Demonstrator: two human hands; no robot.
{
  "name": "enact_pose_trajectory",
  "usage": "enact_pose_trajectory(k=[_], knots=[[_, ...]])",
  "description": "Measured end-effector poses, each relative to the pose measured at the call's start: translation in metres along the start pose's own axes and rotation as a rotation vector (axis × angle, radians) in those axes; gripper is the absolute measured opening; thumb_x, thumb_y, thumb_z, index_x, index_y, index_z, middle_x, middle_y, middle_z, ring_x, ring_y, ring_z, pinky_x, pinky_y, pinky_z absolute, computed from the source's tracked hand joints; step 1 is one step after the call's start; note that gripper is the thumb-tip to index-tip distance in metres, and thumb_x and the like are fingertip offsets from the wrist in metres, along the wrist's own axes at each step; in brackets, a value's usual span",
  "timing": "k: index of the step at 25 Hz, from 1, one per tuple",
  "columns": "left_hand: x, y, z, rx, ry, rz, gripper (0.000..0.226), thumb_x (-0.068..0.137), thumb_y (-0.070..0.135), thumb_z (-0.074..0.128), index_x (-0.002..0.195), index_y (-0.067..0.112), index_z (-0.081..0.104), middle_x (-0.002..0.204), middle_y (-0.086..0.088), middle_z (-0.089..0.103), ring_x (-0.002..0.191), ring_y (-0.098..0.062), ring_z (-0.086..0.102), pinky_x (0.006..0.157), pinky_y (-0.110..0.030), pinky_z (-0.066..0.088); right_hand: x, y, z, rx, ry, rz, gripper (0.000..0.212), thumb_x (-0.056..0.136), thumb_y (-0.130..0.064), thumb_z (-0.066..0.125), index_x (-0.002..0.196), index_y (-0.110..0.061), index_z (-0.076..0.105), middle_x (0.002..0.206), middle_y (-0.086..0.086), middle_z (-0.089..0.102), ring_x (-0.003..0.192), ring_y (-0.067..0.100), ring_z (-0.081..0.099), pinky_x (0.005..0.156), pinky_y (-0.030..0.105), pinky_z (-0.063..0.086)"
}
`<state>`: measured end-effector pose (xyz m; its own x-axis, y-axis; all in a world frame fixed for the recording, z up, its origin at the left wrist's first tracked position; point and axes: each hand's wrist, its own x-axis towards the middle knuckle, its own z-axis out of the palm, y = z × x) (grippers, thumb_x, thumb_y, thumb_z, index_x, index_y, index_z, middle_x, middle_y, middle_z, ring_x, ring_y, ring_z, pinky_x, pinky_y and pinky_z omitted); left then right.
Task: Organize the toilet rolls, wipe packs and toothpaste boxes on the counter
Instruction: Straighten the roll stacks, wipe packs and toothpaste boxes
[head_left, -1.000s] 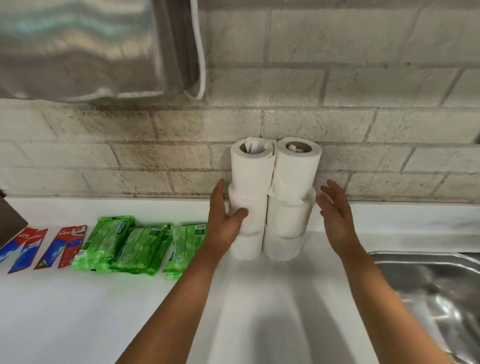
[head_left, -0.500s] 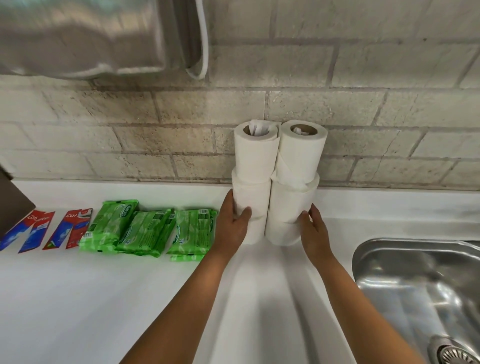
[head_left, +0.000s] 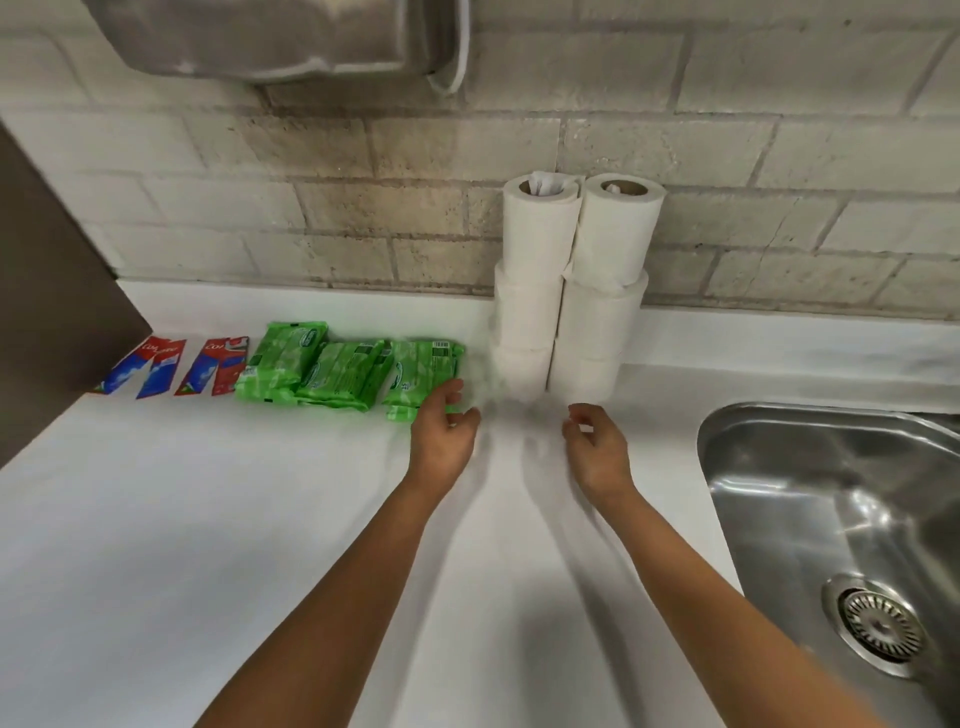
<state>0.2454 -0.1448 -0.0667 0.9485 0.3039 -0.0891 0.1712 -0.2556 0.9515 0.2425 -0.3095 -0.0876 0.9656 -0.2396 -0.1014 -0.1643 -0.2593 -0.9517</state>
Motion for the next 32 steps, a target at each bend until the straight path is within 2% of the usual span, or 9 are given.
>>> enact_pose_trajectory(k=[6,12,15,17,19,23,25,28,32], knots=[[-0.006,-0.005,-0.055,-0.028,-0.012,0.029,0.037,0.087,0.003,0.055,0.123,0.011,0.054,0.104,0.001,0.049,0.063,-0.004,0.047,0.045,0.0,0.037,-0.036,-0.042,0.037,-0.008,-0.018,-0.077,0.024,0.093,-0.015,0.05,0.114,-0.01,0.058,0.098,0.005,0.055,0.07,0.018,0.051,0.048,0.003,0.039],[-0.002,-0.016,-0.128,0.006,-0.099,0.059,0.036,0.088,0.005,0.056,0.123,0.014,0.055,0.108,0.004,0.05,0.082,-0.015,0.051,0.055,-0.004,0.04,-0.065,-0.065,0.091,-0.025,0.057,-0.082,0.022,0.092,-0.013,0.051,0.111,-0.006,0.06,0.1,0.004,0.055,0.067,0.015,0.05,0.047,0.0,0.037],[0.012,-0.027,-0.17,0.028,-0.108,0.049,0.035,0.088,0.006,0.055,0.122,0.014,0.056,0.109,0.004,0.051,0.083,-0.015,0.052,0.068,-0.019,0.041,-0.077,-0.073,0.125,-0.022,0.074,-0.071,0.022,0.092,-0.011,0.052,0.111,-0.005,0.06,0.1,0.003,0.055,0.069,0.016,0.05,0.048,0.0,0.038],[0.02,-0.034,-0.192,0.04,-0.114,0.038,0.035,0.088,0.007,0.055,0.123,0.014,0.056,0.11,0.004,0.051,0.083,-0.015,0.052,0.075,-0.022,0.039,-0.083,-0.076,0.14,-0.026,0.084,-0.062,0.021,0.091,-0.01,0.053,0.11,-0.005,0.061,0.099,0.003,0.056,0.064,0.014,0.05,0.048,0.001,0.038],[0.028,-0.038,-0.207,0.051,-0.117,0.043,0.035,0.088,0.006,0.055,0.122,0.014,0.057,0.11,0.004,0.051,0.085,-0.016,0.053,0.077,-0.022,0.038,-0.085,-0.078,0.149,-0.044,0.091,-0.054,0.021,0.09,-0.011,0.054,0.109,-0.007,0.061,0.099,0.001,0.056,0.067,0.015,0.051,0.057,0.006,0.042],[0.053,-0.039,-0.216,0.053,-0.088,0.052,0.036,0.087,0.005,0.056,0.122,0.011,0.057,0.107,0.001,0.053,0.078,-0.015,0.053,0.078,-0.021,0.038,-0.072,-0.079,0.157,-0.123,0.058,-0.026,0.024,0.088,-0.013,0.055,0.111,-0.009,0.061,0.107,0.007,0.058,0.086,0.02,0.053,0.083,0.031,0.046],[0.063,-0.038,-0.211,0.067,-0.096,0.048,0.036,0.087,0.005,0.056,0.123,0.01,0.056,0.108,-0.001,0.055,0.082,-0.015,0.055,0.08,-0.02,0.038,-0.06,-0.08,0.159,-0.193,0.03,-0.041,0.027,0.088,-0.013,0.056,0.114,-0.008,0.06,0.115,0.011,0.059,0.089,0.019,0.053,0.088,0.032,0.045],[0.078,-0.04,-0.197,0.126,-0.115,0.075,0.037,0.086,0.005,0.056,0.122,0.01,0.058,0.122,-0.004,0.056,0.105,-0.021,0.057,0.087,-0.021,0.04,-0.037,-0.079,0.164,-0.352,-0.03,-0.078,0.031,0.088,-0.013,0.056,0.118,-0.008,0.059,0.121,0.016,0.054,0.097,0.028,0.057,0.088,0.026,0.041],[0.116,-0.041,-0.202,0.259,0.16,0.17,0.04,0.084,0.017,0.061,0.123,0.01,0.057,0.132,-0.015,0.051,0.12,-0.029,0.051,0.095,-0.025,0.039,-0.001,-0.076,0.176,-0.526,-0.098,-0.035,0.037,0.088,-0.022,0.055,0.125,-0.017,0.054,0.133,0.013,0.042,0.121,0.034,0.046,0.1,0.034,0.04]])
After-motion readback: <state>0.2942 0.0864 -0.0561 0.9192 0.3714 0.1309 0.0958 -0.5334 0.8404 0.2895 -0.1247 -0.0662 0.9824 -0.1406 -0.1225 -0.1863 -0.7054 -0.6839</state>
